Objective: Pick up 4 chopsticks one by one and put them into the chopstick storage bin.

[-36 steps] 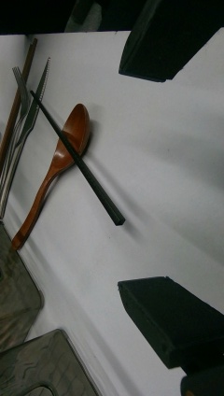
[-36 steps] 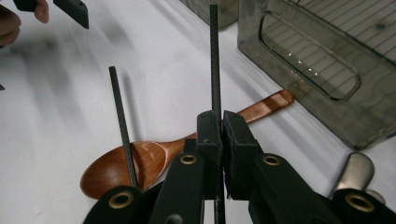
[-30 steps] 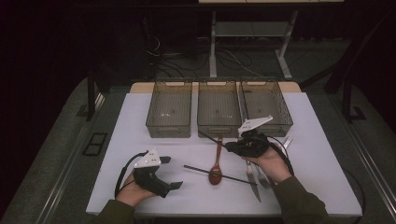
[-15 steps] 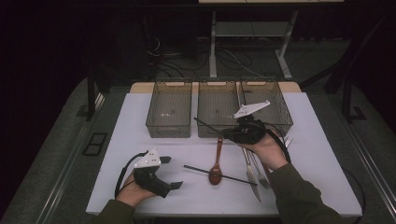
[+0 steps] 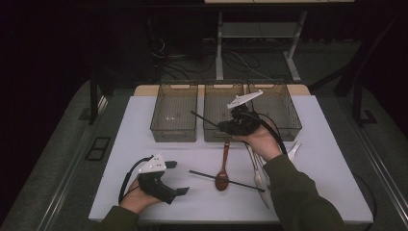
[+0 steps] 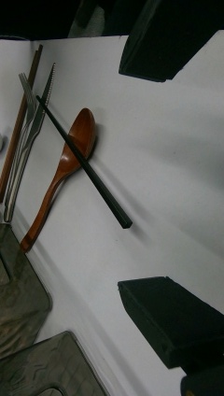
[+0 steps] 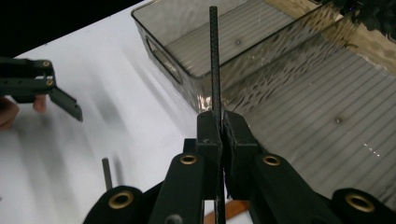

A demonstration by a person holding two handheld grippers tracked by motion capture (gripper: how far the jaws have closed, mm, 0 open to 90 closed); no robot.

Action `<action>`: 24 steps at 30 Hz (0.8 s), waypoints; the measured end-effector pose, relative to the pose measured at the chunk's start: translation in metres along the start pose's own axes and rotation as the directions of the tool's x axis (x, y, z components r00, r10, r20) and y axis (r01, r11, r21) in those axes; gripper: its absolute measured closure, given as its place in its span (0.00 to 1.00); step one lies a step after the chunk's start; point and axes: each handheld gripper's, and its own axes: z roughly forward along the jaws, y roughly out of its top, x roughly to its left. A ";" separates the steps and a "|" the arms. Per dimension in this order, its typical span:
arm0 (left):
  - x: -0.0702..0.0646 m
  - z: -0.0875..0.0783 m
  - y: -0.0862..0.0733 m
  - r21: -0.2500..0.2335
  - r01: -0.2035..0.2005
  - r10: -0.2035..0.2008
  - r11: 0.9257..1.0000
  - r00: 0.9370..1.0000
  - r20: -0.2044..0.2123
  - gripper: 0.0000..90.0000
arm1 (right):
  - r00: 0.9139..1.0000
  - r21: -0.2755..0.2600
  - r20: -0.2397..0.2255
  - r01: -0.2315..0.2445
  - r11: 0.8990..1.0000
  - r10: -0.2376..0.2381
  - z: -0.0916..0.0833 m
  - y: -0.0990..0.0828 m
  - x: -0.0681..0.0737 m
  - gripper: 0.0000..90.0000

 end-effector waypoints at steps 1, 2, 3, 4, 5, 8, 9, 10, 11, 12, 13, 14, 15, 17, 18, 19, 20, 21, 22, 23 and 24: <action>0.000 0.000 0.000 -0.003 0.003 -0.003 1.000 1.000 -0.001 0.00 | 1.000 0.007 0.000 -0.006 1.000 0.006 0.002 0.003 0.001 0.96; 0.000 0.001 0.000 -0.008 0.002 -0.002 1.000 1.000 -0.001 0.00 | 1.000 0.008 0.002 -0.008 1.000 0.008 0.004 0.007 0.001 0.96; 0.000 0.001 0.000 -0.007 0.002 -0.002 1.000 1.000 0.000 0.00 | 1.000 0.007 0.005 0.000 1.000 0.000 0.005 0.010 0.001 0.96; 0.000 0.001 0.000 -0.001 0.002 -0.002 1.000 1.000 -0.002 0.00 | 1.000 0.004 0.006 0.001 1.000 -0.001 0.007 0.013 0.001 0.96; -0.001 0.001 0.000 -0.007 0.008 -0.008 1.000 1.000 -0.001 0.00 | 1.000 0.007 0.007 -0.004 1.000 0.004 0.008 0.016 0.001 0.96; -0.001 0.000 0.000 -0.004 0.004 -0.004 1.000 1.000 0.000 0.00 | 1.000 0.007 0.014 0.002 1.000 -0.002 0.013 0.026 0.002 0.96; -0.001 0.000 0.000 -0.003 0.005 -0.005 1.000 1.000 0.000 0.00 | 1.000 0.008 0.016 0.000 1.000 -0.001 0.014 0.029 0.002 0.96; -0.001 0.000 0.000 -0.004 0.004 -0.004 1.000 1.000 0.000 0.00 | 1.000 0.007 0.018 0.001 1.000 -0.001 0.015 0.032 0.002 0.96; -0.001 0.000 0.000 -0.003 0.003 -0.003 1.000 1.000 0.000 0.00 | 1.000 0.009 0.018 0.005 1.000 -0.005 0.017 0.035 0.002 0.96; -0.001 0.000 0.000 -0.003 0.002 -0.002 1.000 1.000 0.001 0.00 | 1.000 0.010 0.021 0.001 1.000 -0.002 0.019 0.037 0.002 0.96; -0.001 0.000 0.001 -0.002 0.000 0.000 1.000 1.000 0.001 0.00 | 1.000 0.007 0.022 0.000 1.000 0.000 0.021 0.039 0.002 0.96; -0.001 0.001 0.001 -0.001 -0.004 0.004 1.000 1.000 0.002 0.00 | 1.000 0.009 0.022 0.000 1.000 0.000 0.023 0.042 0.002 0.96; -0.001 0.001 0.001 -0.006 -0.002 0.002 1.000 1.000 0.002 0.00 | 1.000 0.010 0.024 0.000 1.000 0.000 0.025 0.044 0.001 0.96; -0.001 0.001 0.001 -0.002 -0.004 0.004 1.000 1.000 0.003 0.00 | 1.000 0.012 0.025 -0.001 1.000 0.001 0.030 0.048 0.001 0.96; -0.001 0.001 0.001 -0.004 -0.002 0.002 1.000 1.000 0.001 0.00 | 1.000 0.013 0.024 -0.003 1.000 0.003 0.032 0.050 0.001 0.96; -0.001 0.001 0.001 -0.003 -0.003 0.003 1.000 1.000 0.003 0.00 | 1.000 0.014 0.024 -0.001 1.000 0.001 0.034 0.052 0.001 0.96; -0.001 0.001 0.001 -0.002 -0.003 0.003 1.000 1.000 0.004 0.00 | 1.000 0.013 0.025 -0.001 1.000 0.000 0.037 0.053 0.001 0.96; -0.001 0.001 0.001 -0.001 -0.003 0.003 1.000 1.000 0.005 0.00 | 1.000 0.011 0.025 -0.002 1.000 0.002 0.039 0.055 0.001 0.96; -0.001 0.001 0.001 0.000 -0.004 0.004 1.000 1.000 0.005 0.00 | 1.000 0.014 0.027 -0.005 1.000 0.004 0.042 0.056 0.001 0.96; -0.001 0.002 0.001 -0.004 -0.005 0.005 1.000 1.000 0.005 0.00 | 1.000 0.016 0.028 -0.003 1.000 0.003 0.045 0.058 0.001 0.96; -0.001 0.002 0.001 -0.006 -0.004 0.004 1.000 1.000 0.006 0.00 | 0.999 0.019 0.033 -0.005 1.000 0.004 0.048 0.059 0.001 0.96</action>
